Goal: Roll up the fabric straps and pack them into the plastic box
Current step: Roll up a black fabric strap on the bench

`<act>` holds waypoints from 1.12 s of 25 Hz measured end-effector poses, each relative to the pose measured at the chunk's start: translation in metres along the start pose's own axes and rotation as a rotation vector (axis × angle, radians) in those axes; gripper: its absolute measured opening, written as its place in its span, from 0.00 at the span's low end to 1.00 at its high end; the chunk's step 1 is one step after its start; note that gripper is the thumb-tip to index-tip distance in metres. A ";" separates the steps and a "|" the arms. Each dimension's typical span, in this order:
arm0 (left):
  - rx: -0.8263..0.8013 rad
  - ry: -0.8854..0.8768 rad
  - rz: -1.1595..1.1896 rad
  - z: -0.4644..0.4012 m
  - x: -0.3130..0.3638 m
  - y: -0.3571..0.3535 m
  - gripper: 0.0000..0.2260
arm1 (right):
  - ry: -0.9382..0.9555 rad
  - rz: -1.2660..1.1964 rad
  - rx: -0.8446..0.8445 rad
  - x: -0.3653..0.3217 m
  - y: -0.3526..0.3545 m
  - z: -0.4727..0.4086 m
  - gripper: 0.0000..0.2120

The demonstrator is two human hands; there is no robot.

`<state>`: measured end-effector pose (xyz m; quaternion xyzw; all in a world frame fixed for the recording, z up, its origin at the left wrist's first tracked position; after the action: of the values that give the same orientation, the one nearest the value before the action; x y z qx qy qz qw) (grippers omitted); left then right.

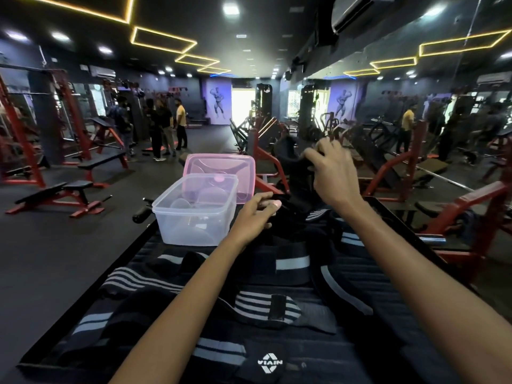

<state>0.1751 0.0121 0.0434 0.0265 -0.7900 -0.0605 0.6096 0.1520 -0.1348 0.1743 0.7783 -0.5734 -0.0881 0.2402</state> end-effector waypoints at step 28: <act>0.391 -0.387 -0.376 0.007 0.006 0.046 0.21 | -0.405 -1.097 -0.247 -0.022 -0.059 0.110 0.25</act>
<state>0.1679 0.0570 0.0532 0.2761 -0.8690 -0.0230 0.4099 0.1491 -0.1309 0.0475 0.8948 -0.1077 -0.4120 0.1344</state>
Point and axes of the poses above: each hand's wrist, its own z-axis away from the middle knuckle, its own y-axis out of the back of the hand, x = y × z, the point moved 9 cm from there along -z, towards the middle knuckle
